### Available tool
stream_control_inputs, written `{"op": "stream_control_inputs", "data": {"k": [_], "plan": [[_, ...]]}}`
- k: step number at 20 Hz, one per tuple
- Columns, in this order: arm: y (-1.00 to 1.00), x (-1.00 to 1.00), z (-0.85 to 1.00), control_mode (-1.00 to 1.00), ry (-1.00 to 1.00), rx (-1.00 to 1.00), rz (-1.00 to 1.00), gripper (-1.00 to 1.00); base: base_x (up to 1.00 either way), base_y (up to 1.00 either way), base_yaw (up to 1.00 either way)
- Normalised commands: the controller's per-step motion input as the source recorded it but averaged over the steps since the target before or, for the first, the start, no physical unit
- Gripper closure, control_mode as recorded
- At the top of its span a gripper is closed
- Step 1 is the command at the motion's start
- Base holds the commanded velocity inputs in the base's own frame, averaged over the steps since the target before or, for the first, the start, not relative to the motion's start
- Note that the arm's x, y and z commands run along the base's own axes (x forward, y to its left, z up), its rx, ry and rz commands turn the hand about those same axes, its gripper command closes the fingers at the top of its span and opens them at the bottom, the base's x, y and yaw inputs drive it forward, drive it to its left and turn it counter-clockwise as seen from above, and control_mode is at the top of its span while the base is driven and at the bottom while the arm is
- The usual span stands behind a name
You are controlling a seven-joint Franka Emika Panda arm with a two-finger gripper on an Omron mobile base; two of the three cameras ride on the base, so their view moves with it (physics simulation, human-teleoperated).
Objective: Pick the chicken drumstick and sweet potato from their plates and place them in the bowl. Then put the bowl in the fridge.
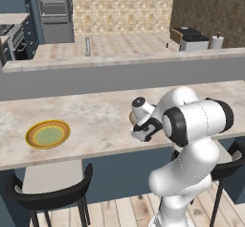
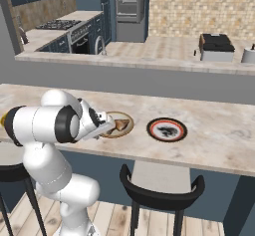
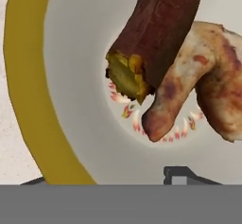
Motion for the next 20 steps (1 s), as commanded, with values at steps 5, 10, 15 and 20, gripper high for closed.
{"op": "stream_control_inputs", "data": {"k": [5,10,15,20], "plan": [[0.00,0.01,0.00,-1.00,-0.09,0.00,0.00,1.00,0.00,0.00,0.00],[0.00,0.07,-0.01,-1.00,-0.07,0.00,0.00,1.00,0.00,0.00,0.00],[0.00,-0.03,0.10,-1.00,-0.12,0.00,0.00,1.00,0.00,0.00,0.00],[0.09,-0.05,0.11,-1.00,-0.08,-0.07,0.02,1.00,0.00,0.00,0.00]]}}
